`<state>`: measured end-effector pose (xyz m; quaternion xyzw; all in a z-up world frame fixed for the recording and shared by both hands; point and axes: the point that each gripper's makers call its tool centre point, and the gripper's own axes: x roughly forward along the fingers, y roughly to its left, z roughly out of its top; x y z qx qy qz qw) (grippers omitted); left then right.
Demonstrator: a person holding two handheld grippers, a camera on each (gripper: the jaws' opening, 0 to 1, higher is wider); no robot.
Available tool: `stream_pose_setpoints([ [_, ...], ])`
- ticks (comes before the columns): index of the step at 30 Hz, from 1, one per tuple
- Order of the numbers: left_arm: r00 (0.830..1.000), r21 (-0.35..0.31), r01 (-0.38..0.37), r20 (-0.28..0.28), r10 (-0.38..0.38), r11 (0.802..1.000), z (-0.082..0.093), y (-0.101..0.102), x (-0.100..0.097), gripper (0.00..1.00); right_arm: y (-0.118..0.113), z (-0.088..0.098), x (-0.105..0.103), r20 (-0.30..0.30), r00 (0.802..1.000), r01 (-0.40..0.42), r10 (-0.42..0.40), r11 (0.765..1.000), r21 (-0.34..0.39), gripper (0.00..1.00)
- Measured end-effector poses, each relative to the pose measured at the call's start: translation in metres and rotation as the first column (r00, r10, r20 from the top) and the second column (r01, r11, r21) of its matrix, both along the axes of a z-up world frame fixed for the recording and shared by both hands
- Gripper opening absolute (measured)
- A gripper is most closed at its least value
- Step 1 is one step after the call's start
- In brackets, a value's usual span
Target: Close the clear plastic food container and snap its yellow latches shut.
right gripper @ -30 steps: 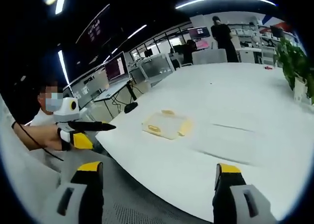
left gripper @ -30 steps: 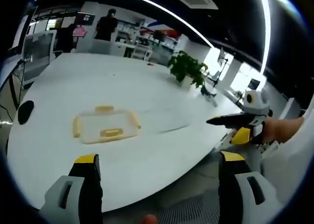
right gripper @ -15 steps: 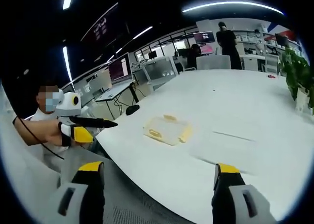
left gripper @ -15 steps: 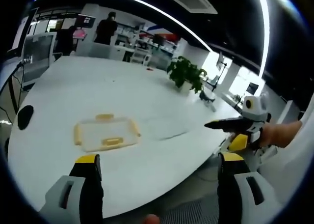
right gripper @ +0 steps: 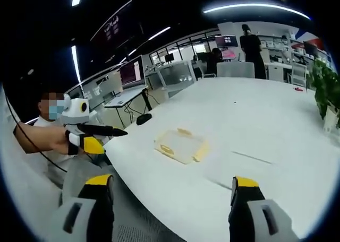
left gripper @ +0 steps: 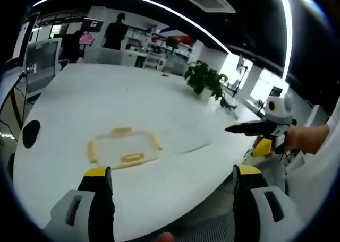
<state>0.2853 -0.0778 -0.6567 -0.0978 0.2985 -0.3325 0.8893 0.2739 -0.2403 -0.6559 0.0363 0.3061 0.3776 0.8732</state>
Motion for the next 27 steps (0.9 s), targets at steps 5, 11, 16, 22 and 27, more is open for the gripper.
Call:
stream_pose_setpoints([
  [5, 1.0, 0.011, -0.001, 0.004, 0.001, 1.0, -0.001, 0.005, 0.006, 0.91, 0.004, 0.001, 0.007, 0.003, 1.0, -0.011, 0.011, 1.0, -0.002, 0.91],
  [11, 1.0, 0.017, 0.009, 0.009, -0.009, 1.0, 0.0, 0.008, 0.012, 0.89, 0.008, 0.001, 0.014, 0.008, 1.0, -0.025, 0.025, 1.0, -0.008, 0.9],
  [16, 0.999, 0.035, 0.027, 0.017, -0.028, 0.999, 0.0, 0.012, 0.019, 0.84, 0.01, 0.0, 0.02, 0.008, 0.999, -0.031, 0.031, 0.999, -0.008, 0.89],
  [22, 0.999, 0.043, 0.037, 0.02, -0.037, 0.998, -0.001, 0.016, 0.022, 0.8, 0.014, -0.002, 0.028, 0.011, 0.999, -0.039, 0.039, 0.999, -0.016, 0.88],
  [27, 0.999, 0.063, 0.037, 0.034, -0.039, 0.997, 0.0, 0.024, 0.03, 0.77, 0.018, 0.0, 0.034, 0.024, 0.998, -0.051, 0.052, 0.998, -0.023, 0.88],
])
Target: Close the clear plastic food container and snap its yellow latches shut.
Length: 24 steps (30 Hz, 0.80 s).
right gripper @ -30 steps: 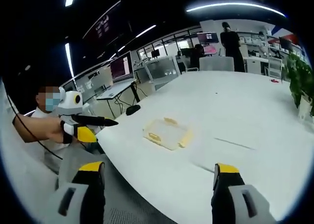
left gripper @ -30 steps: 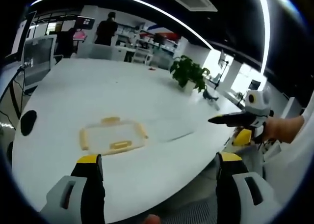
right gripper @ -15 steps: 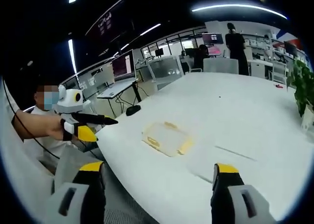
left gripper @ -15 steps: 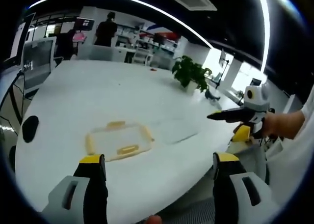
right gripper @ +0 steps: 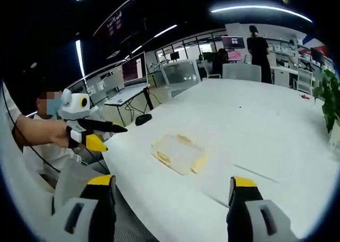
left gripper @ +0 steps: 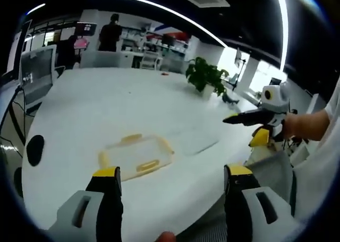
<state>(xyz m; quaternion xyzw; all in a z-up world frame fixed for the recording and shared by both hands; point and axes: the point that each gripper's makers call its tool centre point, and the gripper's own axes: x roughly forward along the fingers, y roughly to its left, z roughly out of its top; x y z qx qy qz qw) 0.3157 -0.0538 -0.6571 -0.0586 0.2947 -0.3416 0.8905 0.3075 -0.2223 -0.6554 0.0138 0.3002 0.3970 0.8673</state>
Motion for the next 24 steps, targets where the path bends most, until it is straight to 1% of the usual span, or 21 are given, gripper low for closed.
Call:
stream_pose_setpoints([
  [2, 1.0, -0.017, -0.014, 0.003, 0.014, 1.0, 0.003, 0.003, 0.005, 0.77, 0.002, 0.001, 0.002, 0.012, 1.0, -0.008, 0.008, 1.0, -0.006, 0.87],
  [3, 1.0, -0.013, -0.011, 0.02, 0.012, 1.0, 0.004, 0.004, 0.007, 0.76, 0.003, 0.0, 0.004, 0.013, 1.0, -0.015, 0.015, 1.0, -0.013, 0.87],
  [5, 0.999, 0.021, 0.007, 0.033, -0.007, 1.0, 0.003, 0.006, 0.009, 0.76, 0.003, -0.001, 0.007, 0.018, 1.0, -0.022, 0.022, 1.0, -0.02, 0.87],
  [7, 0.999, 0.026, 0.014, 0.034, -0.014, 1.0, 0.002, 0.006, 0.011, 0.75, 0.004, -0.001, 0.009, 0.018, 0.999, -0.029, 0.029, 0.999, -0.026, 0.86],
  [10, 0.998, 0.051, 0.031, 0.046, -0.034, 0.998, 0.002, 0.01, 0.015, 0.75, 0.008, 0.001, 0.015, 0.024, 0.999, -0.037, 0.037, 0.999, -0.028, 0.85],
  [14, 0.997, 0.074, 0.046, 0.061, -0.051, 0.996, 0.002, 0.013, 0.02, 0.78, 0.01, 0.0, 0.02, 0.034, 0.998, -0.046, 0.047, 0.998, -0.038, 0.85],
  [18, 0.996, 0.085, 0.069, 0.059, -0.074, 0.994, 0.001, 0.014, 0.022, 0.8, 0.008, -0.003, 0.024, 0.035, 0.998, -0.051, 0.053, 0.997, -0.055, 0.84],
  [24, 0.99, 0.155, 0.112, 0.067, -0.123, 0.982, -0.007, 0.02, 0.025, 0.79, 0.009, -0.004, 0.03, 0.048, 0.997, -0.063, 0.067, 0.995, -0.076, 0.83],
])
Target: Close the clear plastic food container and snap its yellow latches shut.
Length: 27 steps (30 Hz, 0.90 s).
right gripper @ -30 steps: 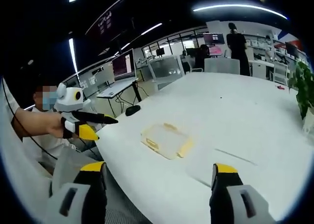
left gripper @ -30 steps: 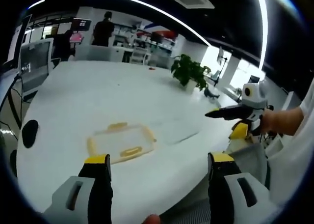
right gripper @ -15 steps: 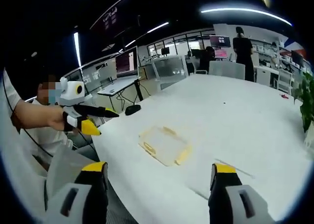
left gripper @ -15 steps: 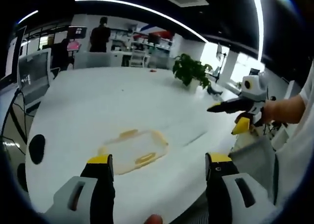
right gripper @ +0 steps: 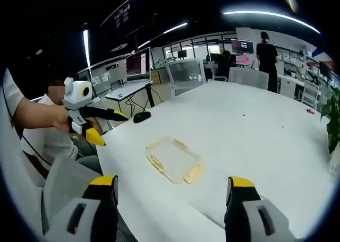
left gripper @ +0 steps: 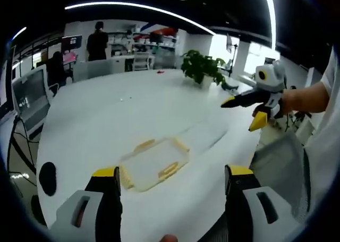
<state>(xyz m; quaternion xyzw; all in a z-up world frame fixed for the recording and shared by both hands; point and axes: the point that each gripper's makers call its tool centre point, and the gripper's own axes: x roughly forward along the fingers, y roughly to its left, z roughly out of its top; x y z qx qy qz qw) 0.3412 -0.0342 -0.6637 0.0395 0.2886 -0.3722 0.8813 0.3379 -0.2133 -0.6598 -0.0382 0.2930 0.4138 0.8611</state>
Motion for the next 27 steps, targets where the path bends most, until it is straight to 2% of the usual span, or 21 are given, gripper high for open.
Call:
stream_pose_setpoints([
  [12, 0.998, 0.032, 0.048, 0.027, -0.049, 0.998, -0.004, -0.002, 0.006, 0.75, 0.008, -0.004, 0.012, 0.028, 0.998, -0.059, 0.061, 0.997, -0.049, 0.81],
  [16, 0.996, 0.069, 0.082, 0.038, -0.085, 0.994, -0.006, -0.003, 0.009, 0.74, 0.011, -0.007, 0.013, 0.037, 0.995, -0.091, 0.094, 0.992, -0.084, 0.81],
  [21, 0.994, 0.085, 0.096, 0.04, -0.099, 0.992, -0.009, -0.001, 0.014, 0.73, 0.017, -0.01, 0.016, 0.037, 0.992, -0.121, 0.124, 0.989, -0.086, 0.8],
  [23, 0.995, 0.079, 0.096, 0.033, -0.099, 0.992, -0.01, -0.001, 0.016, 0.73, 0.016, -0.014, 0.018, 0.042, 0.989, -0.139, 0.145, 0.983, -0.12, 0.79],
  [27, 0.99, 0.115, 0.132, 0.043, -0.137, 0.985, -0.014, -0.001, 0.017, 0.71, 0.018, -0.02, 0.022, 0.045, 0.984, -0.163, 0.172, 0.975, -0.151, 0.78],
])
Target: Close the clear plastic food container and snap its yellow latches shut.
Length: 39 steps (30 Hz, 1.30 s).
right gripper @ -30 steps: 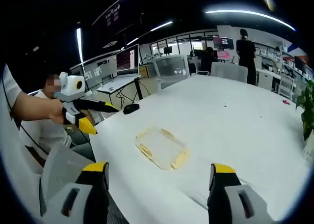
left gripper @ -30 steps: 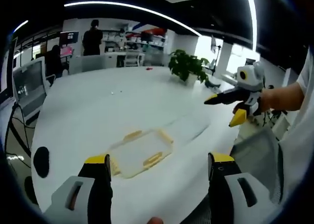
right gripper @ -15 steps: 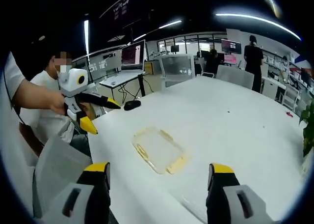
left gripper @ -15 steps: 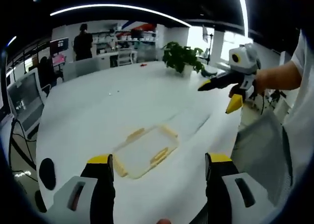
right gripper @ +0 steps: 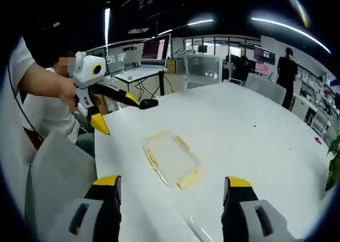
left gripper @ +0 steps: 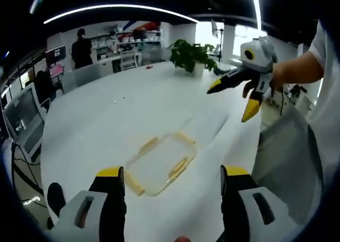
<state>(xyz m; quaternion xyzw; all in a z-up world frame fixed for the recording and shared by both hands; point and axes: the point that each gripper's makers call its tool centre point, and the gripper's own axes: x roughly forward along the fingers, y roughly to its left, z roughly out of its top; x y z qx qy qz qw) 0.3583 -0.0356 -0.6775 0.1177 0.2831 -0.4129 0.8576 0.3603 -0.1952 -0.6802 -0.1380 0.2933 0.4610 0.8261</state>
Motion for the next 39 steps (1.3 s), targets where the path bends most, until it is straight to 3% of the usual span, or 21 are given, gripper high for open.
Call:
stream_pose_setpoints([
  [15, 0.996, 0.086, 0.083, -0.03, -0.08, 0.993, -0.021, 0.006, 0.005, 0.66, 0.001, -0.011, 0.015, 0.0, 0.998, -0.066, 0.067, 0.995, -0.076, 0.72],
  [28, 0.99, 0.121, 0.139, -0.031, -0.136, 0.983, -0.029, 0.008, 0.012, 0.67, 0.012, -0.022, 0.025, -0.013, 0.993, -0.122, 0.121, 0.987, -0.102, 0.71],
  [30, 0.989, 0.121, 0.148, -0.033, -0.145, 0.982, -0.03, 0.008, 0.013, 0.67, 0.015, -0.021, 0.023, -0.018, 0.989, -0.145, 0.144, 0.986, -0.079, 0.71],
  [39, 0.973, 0.211, 0.23, -0.04, -0.227, 0.95, -0.047, 0.012, 0.021, 0.66, 0.018, -0.03, 0.028, -0.012, 0.981, -0.195, 0.195, 0.973, -0.123, 0.66],
])
